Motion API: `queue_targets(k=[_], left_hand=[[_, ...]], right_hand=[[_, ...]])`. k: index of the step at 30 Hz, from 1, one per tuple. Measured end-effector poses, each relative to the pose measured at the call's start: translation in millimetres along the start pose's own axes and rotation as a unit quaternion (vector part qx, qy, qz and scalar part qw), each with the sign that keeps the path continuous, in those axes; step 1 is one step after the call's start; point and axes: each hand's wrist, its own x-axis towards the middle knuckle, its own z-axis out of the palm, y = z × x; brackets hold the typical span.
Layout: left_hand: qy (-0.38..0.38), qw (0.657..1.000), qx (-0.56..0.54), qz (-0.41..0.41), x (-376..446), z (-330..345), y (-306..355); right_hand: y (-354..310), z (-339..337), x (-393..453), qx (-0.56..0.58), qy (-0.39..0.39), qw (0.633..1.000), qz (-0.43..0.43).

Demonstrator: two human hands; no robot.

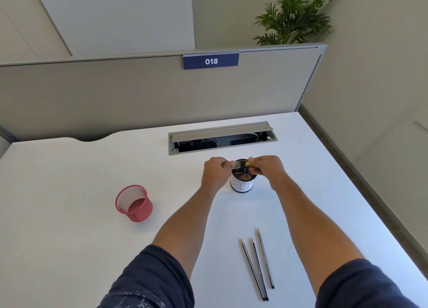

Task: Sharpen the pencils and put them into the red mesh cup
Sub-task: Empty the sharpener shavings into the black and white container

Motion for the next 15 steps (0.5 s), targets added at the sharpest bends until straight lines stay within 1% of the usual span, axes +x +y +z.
queue_targets(k=[3, 5, 7, 9, 11, 13, 15], left_hand=[[0.007, 1.0, 0.004, 0.025, 2.3, -4.2, 3.9], [0.008, 0.998, 0.027, 0.049, 3.1, -2.4, 10.1], [0.008, 0.996, 0.057, 0.07, 2.8, 0.6, 17.6], [0.009, 0.993, 0.081, 0.087, 4.1, 2.7, 21.9], [0.01, 0.991, 0.095, 0.091, 6.0, 4.0, 23.7], [0.007, 0.993, 0.092, 0.074, 7.6, 5.8, 24.9], [-0.005, 0.997, 0.057, 0.049, 9.4, 9.9, 24.5]], right_hand=[[1.5, -3.0, -3.4, -0.101, -0.005, 0.99, -0.095], [0.8, 0.0, -5.0, -0.164, 0.008, 0.977, -0.132], [0.0, 2.9, -8.0, -0.198, 0.022, 0.967, -0.16], [0.8, 2.9, -10.5, -0.186, 0.043, 0.967, -0.169], [2.6, 0.5, -12.9, -0.146, 0.071, 0.974, -0.159], [5.1, -2.5, -13.7, -0.116, 0.088, 0.978, -0.149], [8.7, -4.6, -13.2, -0.096, 0.094, 0.981, -0.14]])
